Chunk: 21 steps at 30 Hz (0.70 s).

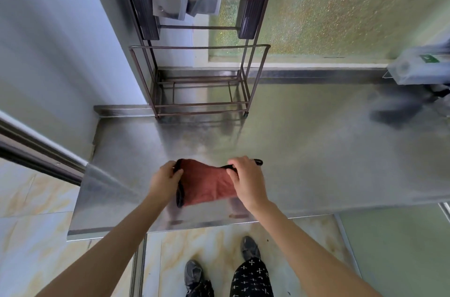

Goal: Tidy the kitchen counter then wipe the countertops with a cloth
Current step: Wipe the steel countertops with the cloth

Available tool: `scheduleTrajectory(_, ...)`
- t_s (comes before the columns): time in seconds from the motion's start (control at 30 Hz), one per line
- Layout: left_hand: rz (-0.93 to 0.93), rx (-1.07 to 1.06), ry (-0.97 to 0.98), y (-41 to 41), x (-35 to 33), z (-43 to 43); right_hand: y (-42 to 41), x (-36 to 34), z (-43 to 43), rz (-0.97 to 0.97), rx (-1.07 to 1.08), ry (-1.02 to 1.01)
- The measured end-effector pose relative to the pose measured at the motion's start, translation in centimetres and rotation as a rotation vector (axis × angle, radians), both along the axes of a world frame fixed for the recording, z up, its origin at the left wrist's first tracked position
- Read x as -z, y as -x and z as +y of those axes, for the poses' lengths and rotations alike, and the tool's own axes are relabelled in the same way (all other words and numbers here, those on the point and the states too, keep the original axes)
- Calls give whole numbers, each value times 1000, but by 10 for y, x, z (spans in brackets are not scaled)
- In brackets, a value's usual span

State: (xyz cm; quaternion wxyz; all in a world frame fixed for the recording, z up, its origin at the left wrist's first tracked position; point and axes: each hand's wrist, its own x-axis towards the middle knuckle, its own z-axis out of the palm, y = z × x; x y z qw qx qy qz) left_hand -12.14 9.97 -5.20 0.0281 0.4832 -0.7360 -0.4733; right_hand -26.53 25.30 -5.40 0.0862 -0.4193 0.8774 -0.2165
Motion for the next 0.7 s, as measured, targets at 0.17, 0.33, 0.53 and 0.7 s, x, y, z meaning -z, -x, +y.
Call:
scheduleTrajectory(0.17,-164,-108,231,-13,21,22,-35,28,-3,29,336,-51)
scheduleTrajectory(0.33,-217,12,430,-61,33,12,-66,43,-37,-317,548,-243)
scheduleTrajectory(0.53,-188,-26,505,-118,42,-8,-70,62,-85,17,62,-254)
scheduleTrajectory(0.7,-260,59,474,-120,54,9,-29,68,-11,151,-357,-267)
